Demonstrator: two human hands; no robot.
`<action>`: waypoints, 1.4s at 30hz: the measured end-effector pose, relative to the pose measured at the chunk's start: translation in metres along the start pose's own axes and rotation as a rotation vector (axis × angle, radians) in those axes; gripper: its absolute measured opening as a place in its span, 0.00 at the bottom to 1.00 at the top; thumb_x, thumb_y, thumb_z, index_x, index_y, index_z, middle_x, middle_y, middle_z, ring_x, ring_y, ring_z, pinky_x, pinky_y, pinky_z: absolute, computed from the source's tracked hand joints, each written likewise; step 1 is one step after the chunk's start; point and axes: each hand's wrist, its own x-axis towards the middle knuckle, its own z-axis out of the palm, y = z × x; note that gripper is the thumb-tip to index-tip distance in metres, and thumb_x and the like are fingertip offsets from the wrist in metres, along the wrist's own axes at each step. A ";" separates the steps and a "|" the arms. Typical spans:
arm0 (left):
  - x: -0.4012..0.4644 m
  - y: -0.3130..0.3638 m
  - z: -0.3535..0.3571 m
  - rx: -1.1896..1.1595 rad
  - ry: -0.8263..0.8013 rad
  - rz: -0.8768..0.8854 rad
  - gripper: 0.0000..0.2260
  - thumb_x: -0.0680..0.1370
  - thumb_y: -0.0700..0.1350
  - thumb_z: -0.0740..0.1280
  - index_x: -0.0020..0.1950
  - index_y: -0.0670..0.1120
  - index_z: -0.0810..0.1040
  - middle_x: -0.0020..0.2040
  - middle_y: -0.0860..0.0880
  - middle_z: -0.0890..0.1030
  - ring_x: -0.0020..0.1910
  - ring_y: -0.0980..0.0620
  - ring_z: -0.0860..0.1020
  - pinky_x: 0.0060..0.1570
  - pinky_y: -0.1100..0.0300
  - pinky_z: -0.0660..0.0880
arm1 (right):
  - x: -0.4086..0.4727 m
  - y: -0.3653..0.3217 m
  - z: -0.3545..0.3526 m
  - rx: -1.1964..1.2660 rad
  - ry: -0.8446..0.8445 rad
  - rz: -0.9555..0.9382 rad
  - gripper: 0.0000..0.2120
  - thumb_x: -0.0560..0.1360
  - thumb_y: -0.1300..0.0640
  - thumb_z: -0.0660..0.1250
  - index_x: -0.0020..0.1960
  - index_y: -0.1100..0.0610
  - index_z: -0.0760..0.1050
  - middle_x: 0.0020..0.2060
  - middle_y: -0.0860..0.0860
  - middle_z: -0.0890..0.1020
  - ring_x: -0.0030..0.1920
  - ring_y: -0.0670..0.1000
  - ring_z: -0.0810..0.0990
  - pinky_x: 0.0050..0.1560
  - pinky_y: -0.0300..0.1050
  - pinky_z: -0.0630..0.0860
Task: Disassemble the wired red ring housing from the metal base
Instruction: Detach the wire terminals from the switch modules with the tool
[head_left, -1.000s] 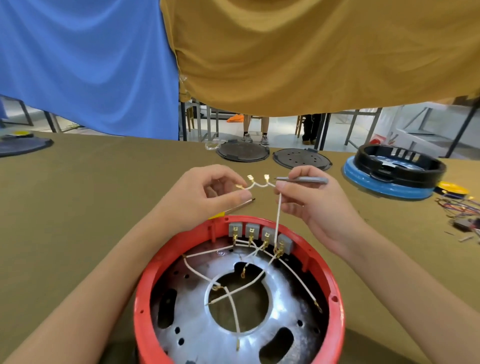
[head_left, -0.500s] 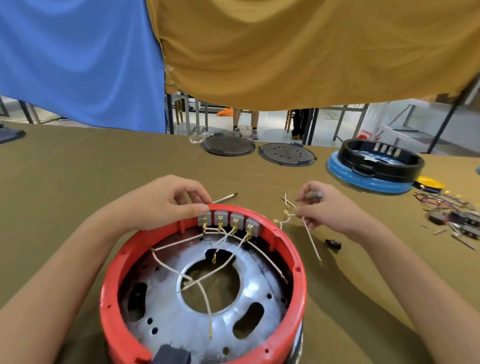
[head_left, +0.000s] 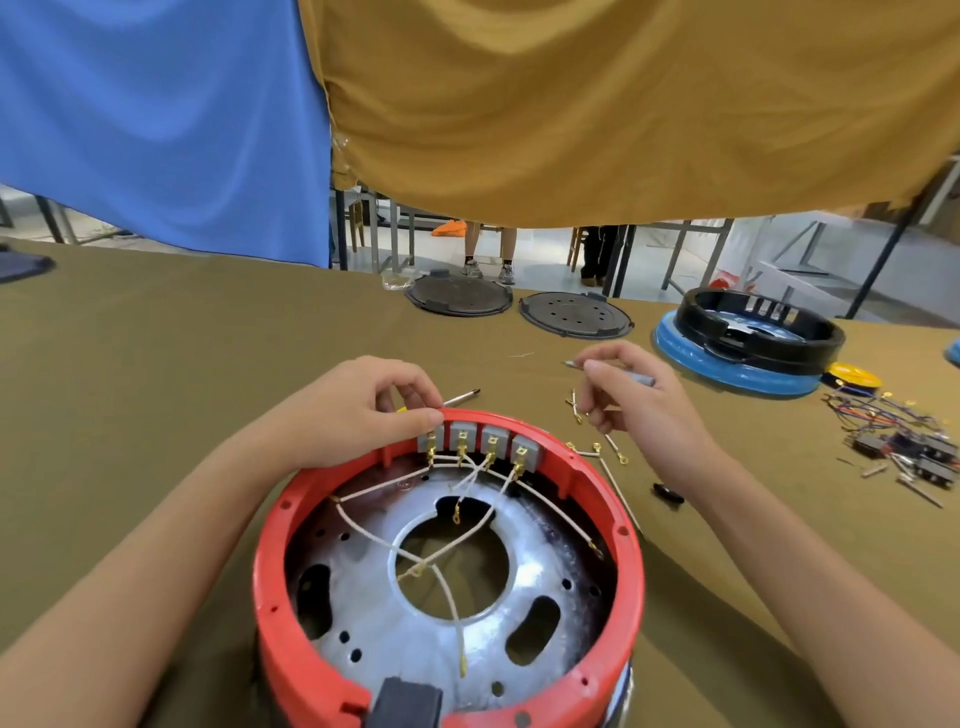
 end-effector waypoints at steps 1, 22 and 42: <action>-0.001 0.001 0.001 -0.003 0.000 0.000 0.01 0.76 0.55 0.69 0.47 0.62 0.81 0.43 0.60 0.81 0.36 0.58 0.77 0.41 0.57 0.76 | -0.001 -0.004 0.002 0.051 -0.032 0.014 0.05 0.81 0.59 0.63 0.56 0.58 0.75 0.34 0.54 0.80 0.33 0.50 0.75 0.35 0.43 0.73; -0.003 0.007 -0.004 -0.097 -0.086 -0.068 0.08 0.72 0.55 0.67 0.49 0.61 0.81 0.45 0.56 0.82 0.42 0.54 0.80 0.43 0.58 0.77 | 0.010 -0.034 0.066 0.092 -0.297 -0.208 0.12 0.83 0.59 0.60 0.45 0.66 0.72 0.30 0.55 0.79 0.32 0.53 0.74 0.35 0.43 0.73; -0.003 0.010 0.002 -0.249 -0.161 -0.087 0.16 0.67 0.53 0.66 0.53 0.52 0.80 0.47 0.46 0.83 0.47 0.43 0.82 0.51 0.45 0.79 | 0.003 -0.033 0.065 -0.231 -0.326 -0.480 0.11 0.81 0.54 0.64 0.42 0.58 0.75 0.30 0.53 0.79 0.29 0.52 0.77 0.31 0.44 0.73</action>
